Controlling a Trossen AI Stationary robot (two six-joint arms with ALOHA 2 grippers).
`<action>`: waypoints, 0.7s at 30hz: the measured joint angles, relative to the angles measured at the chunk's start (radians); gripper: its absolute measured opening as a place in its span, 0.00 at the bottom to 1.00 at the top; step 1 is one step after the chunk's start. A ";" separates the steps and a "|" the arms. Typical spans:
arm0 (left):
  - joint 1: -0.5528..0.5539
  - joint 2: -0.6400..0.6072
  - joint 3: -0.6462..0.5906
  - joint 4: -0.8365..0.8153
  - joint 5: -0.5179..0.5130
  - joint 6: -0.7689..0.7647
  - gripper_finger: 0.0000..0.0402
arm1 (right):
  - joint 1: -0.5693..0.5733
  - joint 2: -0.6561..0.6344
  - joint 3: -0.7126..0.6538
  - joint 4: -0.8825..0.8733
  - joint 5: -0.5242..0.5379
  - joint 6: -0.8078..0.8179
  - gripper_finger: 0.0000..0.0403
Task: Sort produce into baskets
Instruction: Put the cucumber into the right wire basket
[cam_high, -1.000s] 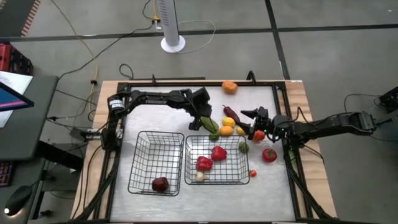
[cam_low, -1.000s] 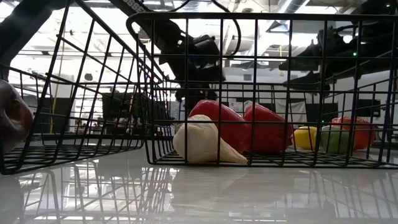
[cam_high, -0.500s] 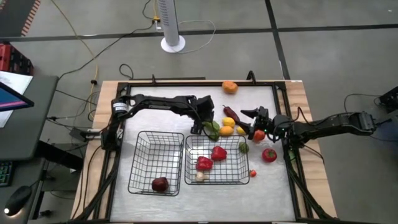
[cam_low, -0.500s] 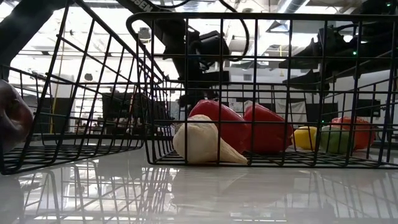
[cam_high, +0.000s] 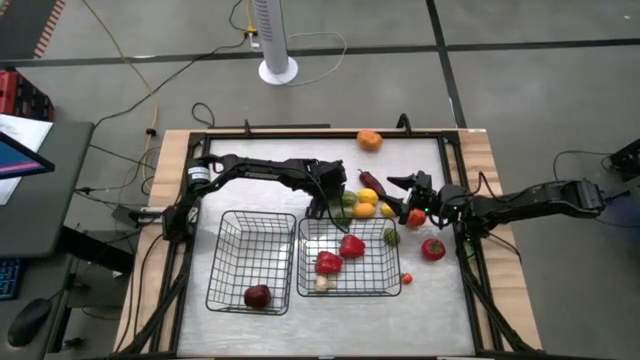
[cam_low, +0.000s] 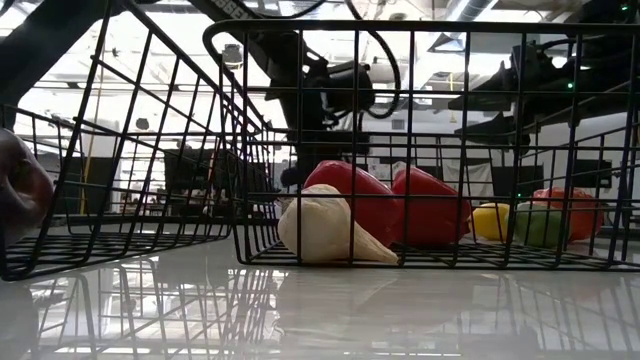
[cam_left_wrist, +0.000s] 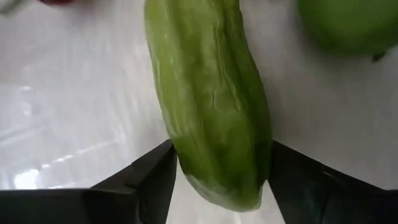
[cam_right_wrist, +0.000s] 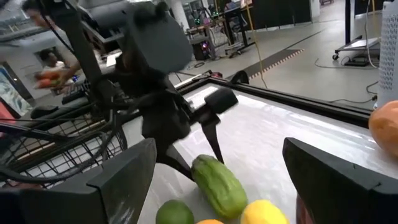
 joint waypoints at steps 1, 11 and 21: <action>-0.001 0.002 0.002 0.002 -0.004 0.004 0.50 | 0.000 0.000 0.000 0.000 0.000 0.000 0.94; 0.000 -0.016 0.096 -0.146 -0.087 0.020 0.36 | 0.000 0.000 0.000 -0.004 0.000 0.000 0.94; 0.005 -0.229 0.244 -0.415 -0.044 -0.068 0.38 | 0.001 0.000 0.000 -0.012 -0.003 -0.001 0.94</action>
